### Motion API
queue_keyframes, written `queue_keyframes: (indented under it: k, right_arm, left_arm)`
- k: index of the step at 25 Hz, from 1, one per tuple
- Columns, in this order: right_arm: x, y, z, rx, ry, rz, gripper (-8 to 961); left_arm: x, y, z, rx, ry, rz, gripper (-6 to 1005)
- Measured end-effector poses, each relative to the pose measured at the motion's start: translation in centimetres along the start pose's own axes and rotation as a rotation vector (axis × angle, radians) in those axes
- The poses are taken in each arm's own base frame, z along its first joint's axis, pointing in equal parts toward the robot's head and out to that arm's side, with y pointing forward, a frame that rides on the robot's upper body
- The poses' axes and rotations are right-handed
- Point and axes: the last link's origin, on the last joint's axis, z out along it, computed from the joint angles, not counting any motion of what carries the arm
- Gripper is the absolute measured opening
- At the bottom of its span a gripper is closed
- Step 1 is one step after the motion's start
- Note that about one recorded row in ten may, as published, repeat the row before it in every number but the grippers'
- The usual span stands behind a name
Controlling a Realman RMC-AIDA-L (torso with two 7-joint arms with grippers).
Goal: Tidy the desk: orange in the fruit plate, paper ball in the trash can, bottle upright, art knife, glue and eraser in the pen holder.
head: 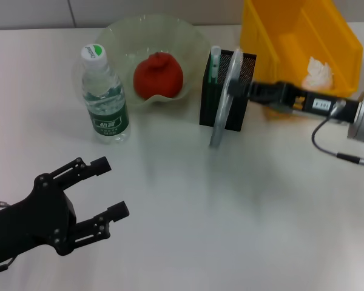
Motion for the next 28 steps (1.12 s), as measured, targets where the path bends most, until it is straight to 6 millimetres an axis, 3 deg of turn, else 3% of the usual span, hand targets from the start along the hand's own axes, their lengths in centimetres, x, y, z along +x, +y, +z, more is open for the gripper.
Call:
queue_keyframes:
  k: [13,28]
  right_arm:
    - [-4.7,-1.4,0.4,0.126,-0.173,0.05,125]
    - [-6.9,-2.3,0.3,0.192,-0.308,0.11,124]
  left_arm:
    - [0.0,0.1,-0.1,0.001,0.002,0.008,801]
    - [0.1,0.0,0.0,0.005,0.01,0.015,801]
